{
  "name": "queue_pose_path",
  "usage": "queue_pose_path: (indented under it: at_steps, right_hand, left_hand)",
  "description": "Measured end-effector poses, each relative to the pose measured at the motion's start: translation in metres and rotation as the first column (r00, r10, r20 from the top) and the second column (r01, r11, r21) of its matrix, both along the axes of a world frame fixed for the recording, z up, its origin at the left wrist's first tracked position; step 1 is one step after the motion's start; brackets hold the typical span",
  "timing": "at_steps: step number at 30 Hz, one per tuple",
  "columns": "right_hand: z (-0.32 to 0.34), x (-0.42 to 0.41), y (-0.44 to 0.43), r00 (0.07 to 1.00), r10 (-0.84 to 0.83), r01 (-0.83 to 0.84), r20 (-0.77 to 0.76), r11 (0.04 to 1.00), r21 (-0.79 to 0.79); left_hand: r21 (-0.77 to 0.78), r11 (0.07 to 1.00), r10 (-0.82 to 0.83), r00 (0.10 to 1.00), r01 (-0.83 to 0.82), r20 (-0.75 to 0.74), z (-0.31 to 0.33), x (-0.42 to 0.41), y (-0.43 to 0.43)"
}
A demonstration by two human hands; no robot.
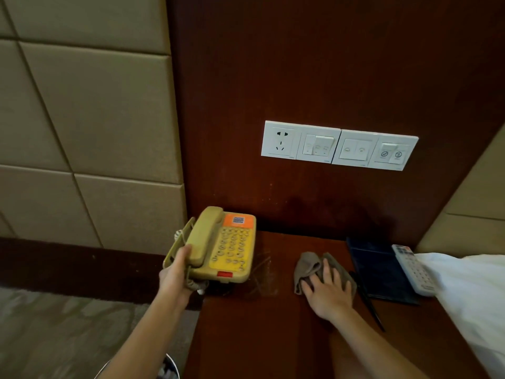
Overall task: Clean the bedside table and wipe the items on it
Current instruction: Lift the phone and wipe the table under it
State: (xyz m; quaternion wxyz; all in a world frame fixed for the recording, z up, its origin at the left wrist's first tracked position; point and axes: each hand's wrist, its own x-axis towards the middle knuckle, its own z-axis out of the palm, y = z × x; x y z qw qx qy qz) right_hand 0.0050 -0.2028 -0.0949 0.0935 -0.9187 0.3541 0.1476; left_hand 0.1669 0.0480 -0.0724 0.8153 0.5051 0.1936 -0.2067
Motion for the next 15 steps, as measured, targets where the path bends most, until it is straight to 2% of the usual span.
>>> queue_pose_path:
  at_steps: [3,6,10,15]
  right_hand:
    - [0.000,0.000,0.021,0.999,0.035,-0.035,0.017,0.999,0.003]
    - [-0.003,0.003,0.076,0.959,0.275,-0.278,0.072,0.960,0.027]
    - [-0.004,0.014,0.163,0.834,0.542,-0.549,0.102,0.835,0.049]
    - [-0.007,0.024,0.164,0.775,0.623,-0.630,0.108,0.774,0.056]
  left_hand:
    - [-0.003,0.998,0.070,0.997,-0.070,0.032,-0.002,0.006,0.031]
    - [0.020,0.995,0.095,0.993,-0.097,0.066,-0.002,0.006,0.056]
    - [-0.014,0.996,0.084,0.994,-0.083,0.063,-0.005,0.002,0.074]
    - [-0.057,0.997,0.058,0.998,-0.056,0.032,-0.005,-0.005,0.084]
